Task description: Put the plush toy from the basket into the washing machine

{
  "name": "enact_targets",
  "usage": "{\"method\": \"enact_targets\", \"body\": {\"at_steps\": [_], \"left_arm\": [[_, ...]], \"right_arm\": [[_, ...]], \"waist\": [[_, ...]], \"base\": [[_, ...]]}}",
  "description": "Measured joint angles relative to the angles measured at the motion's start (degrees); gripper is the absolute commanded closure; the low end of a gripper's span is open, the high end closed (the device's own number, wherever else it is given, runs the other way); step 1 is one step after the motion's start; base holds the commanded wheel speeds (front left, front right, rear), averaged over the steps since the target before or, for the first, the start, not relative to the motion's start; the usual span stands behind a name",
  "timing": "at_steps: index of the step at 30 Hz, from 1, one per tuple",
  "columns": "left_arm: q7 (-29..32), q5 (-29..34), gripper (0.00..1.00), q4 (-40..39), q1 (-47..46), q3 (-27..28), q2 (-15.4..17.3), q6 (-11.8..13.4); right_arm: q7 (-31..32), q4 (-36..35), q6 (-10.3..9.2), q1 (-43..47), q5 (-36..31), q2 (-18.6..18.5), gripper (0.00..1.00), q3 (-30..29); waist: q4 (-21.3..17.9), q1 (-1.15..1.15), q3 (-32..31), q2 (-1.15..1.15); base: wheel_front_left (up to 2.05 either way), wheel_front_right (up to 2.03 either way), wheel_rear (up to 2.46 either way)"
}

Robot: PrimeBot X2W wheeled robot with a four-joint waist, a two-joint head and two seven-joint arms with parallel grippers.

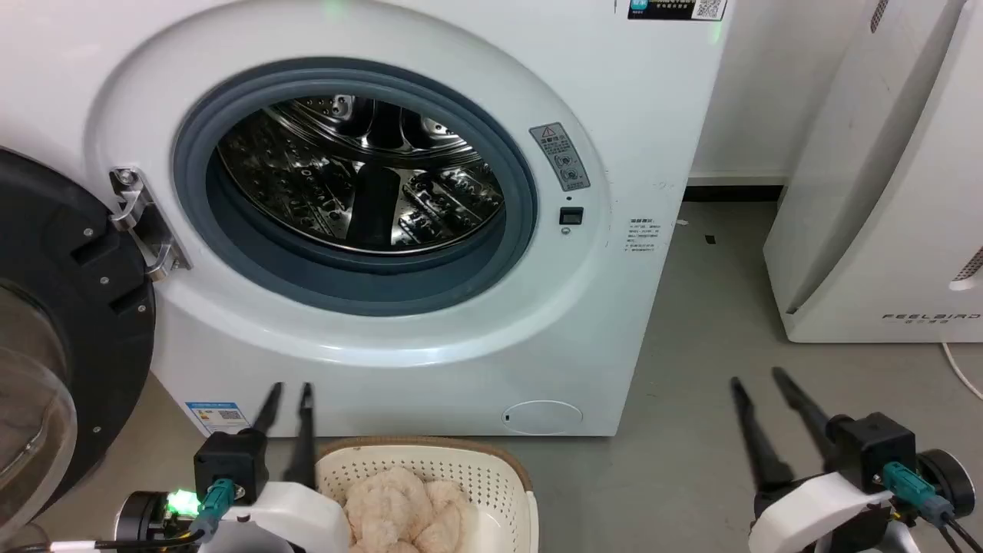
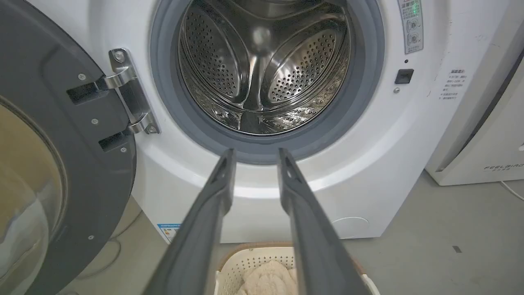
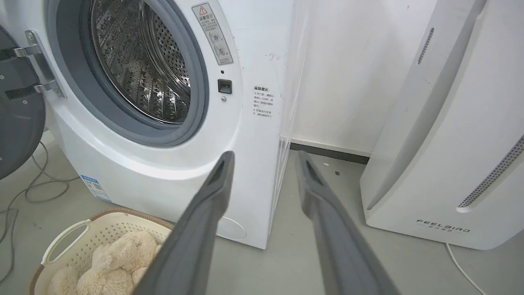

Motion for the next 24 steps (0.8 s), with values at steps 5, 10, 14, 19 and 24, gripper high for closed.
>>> {"method": "enact_targets", "body": {"at_steps": [5,10,14,19,24], "left_arm": [[0.0,0.0,0.00,0.0,0.0,-0.1,0.0,0.0],[-0.5,0.0,0.00,0.3,0.0,-0.4,0.0,0.0],[-1.1,-0.5,0.00,0.8,0.0,-0.7,0.0,0.1],[-1.6,-0.7,0.00,1.8,0.0,-1.1,0.0,0.1],[-2.2,-1.0,0.00,3.0,-0.1,-1.5,0.0,0.1]], "right_arm": [[-0.1,0.0,0.00,0.0,0.1,0.0,0.00,0.0],[-0.5,0.0,0.00,0.0,0.3,0.0,0.00,0.1],[-0.9,0.0,0.00,0.0,0.8,0.0,0.00,0.1],[-1.6,0.0,0.00,0.0,1.1,0.0,0.00,0.1],[-2.1,-0.1,0.00,0.0,1.5,0.0,0.00,0.1]], "waist": [[0.0,0.00,0.0,0.00],[0.0,0.00,0.2,0.00],[-0.1,0.00,0.5,0.00],[-0.1,0.00,1.2,0.00],[-0.2,0.00,2.3,0.00]], "base": [[0.00,0.00,0.00],[0.00,0.00,0.00],[0.00,0.00,0.00],[0.00,0.00,0.00],[0.00,0.00,0.00]]}}
